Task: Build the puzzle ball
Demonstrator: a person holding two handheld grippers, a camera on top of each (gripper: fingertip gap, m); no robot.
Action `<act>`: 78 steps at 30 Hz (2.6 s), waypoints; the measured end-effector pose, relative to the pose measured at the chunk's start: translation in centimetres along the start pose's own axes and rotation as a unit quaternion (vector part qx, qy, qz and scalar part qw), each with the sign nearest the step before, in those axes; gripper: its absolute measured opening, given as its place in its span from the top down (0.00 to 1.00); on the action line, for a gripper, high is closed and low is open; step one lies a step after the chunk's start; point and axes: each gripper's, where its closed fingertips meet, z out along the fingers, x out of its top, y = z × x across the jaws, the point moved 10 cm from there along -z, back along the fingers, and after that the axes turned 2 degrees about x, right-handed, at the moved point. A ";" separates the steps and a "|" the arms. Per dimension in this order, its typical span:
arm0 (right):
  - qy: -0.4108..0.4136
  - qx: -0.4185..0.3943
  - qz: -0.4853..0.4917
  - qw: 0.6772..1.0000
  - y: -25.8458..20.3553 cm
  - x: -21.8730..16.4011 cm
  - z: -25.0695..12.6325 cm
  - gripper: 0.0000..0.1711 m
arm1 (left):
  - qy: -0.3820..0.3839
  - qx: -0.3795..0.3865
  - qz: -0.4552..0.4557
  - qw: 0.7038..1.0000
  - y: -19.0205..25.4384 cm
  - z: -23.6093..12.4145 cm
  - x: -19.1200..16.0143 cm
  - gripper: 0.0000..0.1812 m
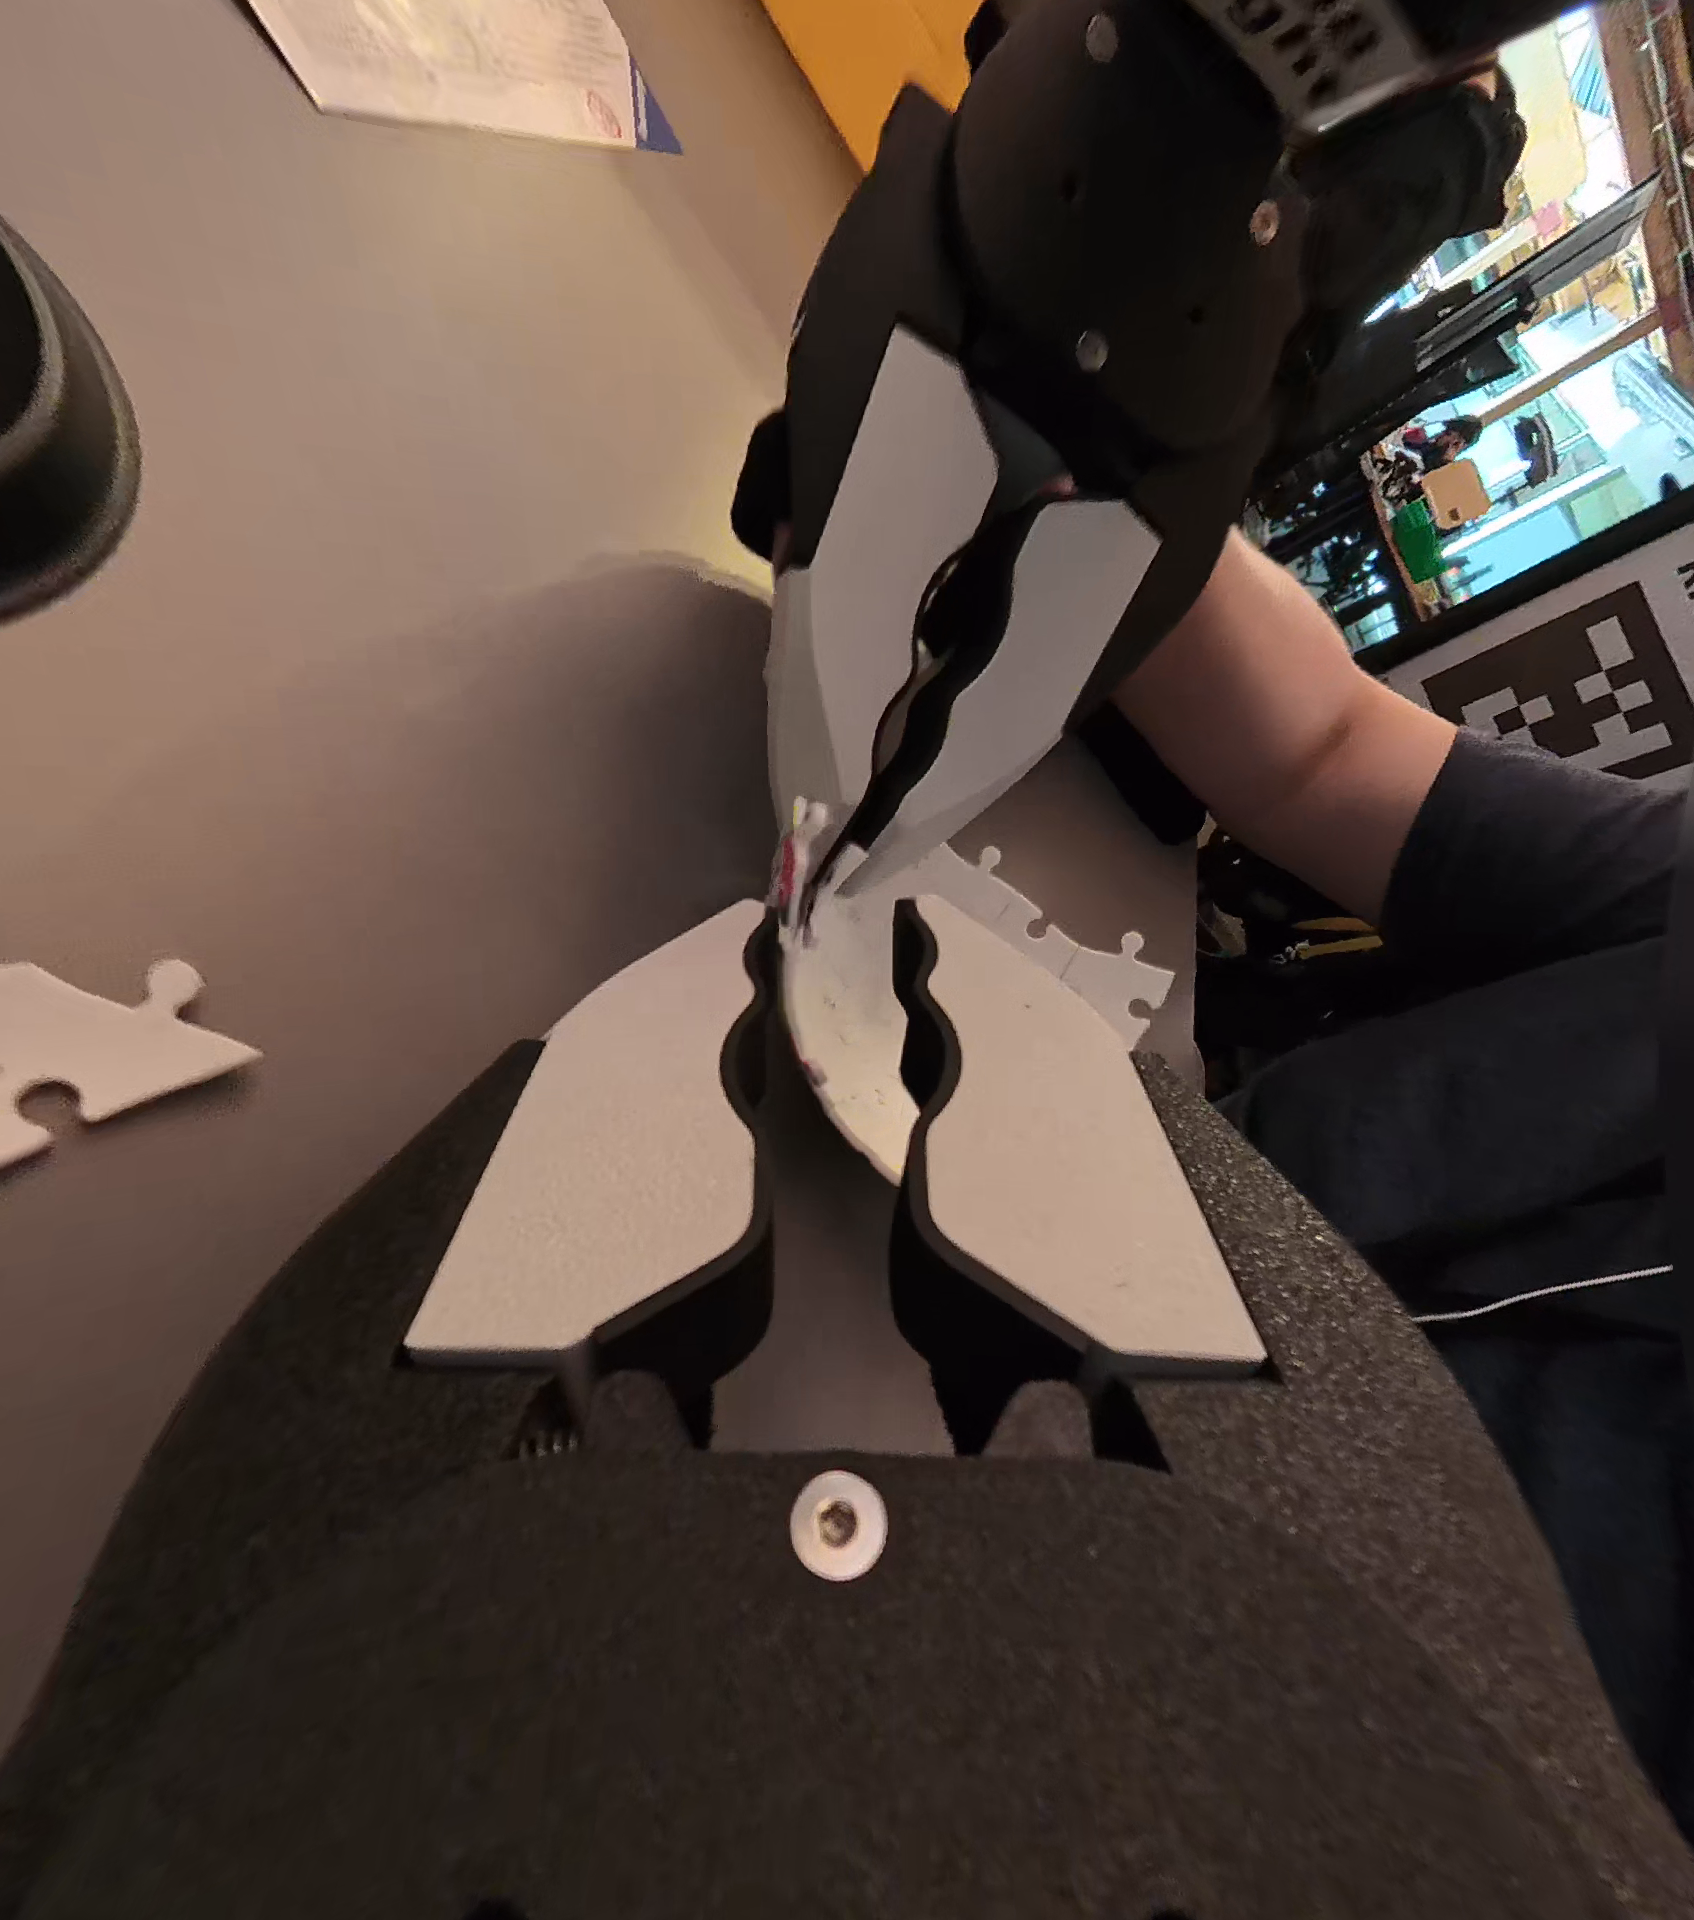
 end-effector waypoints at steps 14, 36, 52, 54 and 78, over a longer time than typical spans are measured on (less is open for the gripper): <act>0.024 0.008 -0.004 1.000 0.1 -0.2 -0.6 0.98 | -0.059 -0.052 0.002 0.997 -0.9 0.9 3.2 0.85; 0.028 0.033 0.107 0.993 1.5 -1.2 -0.4 0.98 | -0.064 -0.049 -0.009 0.997 -1.5 1.8 0.9 0.89; 0.009 0.026 0.093 0.995 1.5 -1.2 0.0 0.98 | -0.091 -0.015 -0.013 0.996 -1.8 2.0 0.7 0.90; 0.007 0.027 0.094 0.995 1.6 -1.2 0.0 0.98 | -0.083 -0.015 -0.019 0.996 -2.0 1.8 0.8 0.90; -0.017 0.037 0.099 0.994 1.7 -1.1 -0.1 0.97 | -0.110 -0.024 -0.008 0.994 -1.9 2.5 0.6 0.98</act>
